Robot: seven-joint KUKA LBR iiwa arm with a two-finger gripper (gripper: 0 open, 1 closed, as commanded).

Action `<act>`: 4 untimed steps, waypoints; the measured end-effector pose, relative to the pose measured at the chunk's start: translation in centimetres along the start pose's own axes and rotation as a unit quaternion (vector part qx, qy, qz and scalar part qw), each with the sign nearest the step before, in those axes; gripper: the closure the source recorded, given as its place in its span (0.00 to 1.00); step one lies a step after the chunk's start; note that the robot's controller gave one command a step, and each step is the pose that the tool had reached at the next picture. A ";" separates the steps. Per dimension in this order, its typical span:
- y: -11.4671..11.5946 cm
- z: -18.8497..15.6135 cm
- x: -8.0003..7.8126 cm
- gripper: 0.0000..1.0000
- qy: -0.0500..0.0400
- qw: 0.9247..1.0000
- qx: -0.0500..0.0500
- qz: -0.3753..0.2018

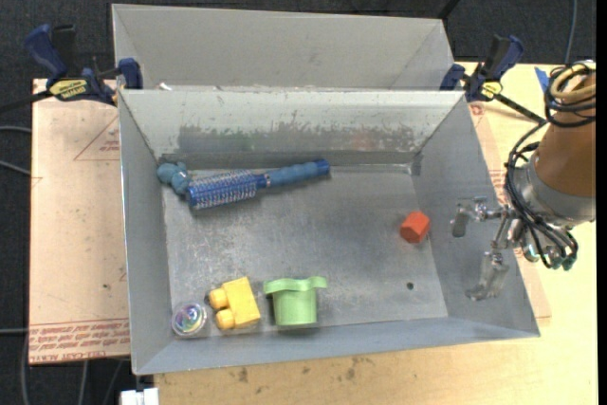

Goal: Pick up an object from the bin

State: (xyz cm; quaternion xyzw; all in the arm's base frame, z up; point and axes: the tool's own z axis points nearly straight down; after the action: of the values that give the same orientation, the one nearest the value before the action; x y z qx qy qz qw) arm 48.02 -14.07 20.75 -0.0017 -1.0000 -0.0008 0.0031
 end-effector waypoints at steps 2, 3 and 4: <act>3.2 10.1 -8.7 0.00 -0.005 0.999 0.002 -0.045; -1.0 6.2 -10.4 0.00 -0.007 0.998 0.003 -0.064; -1.2 12.5 -8.8 0.00 -0.003 0.996 0.000 -0.085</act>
Offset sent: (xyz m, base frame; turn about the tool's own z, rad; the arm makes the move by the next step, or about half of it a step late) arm 0.0801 0.0755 -0.1129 0.0594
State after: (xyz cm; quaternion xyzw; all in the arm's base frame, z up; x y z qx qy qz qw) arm 56.69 -15.25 8.18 0.0834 -0.9965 -0.0010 0.0005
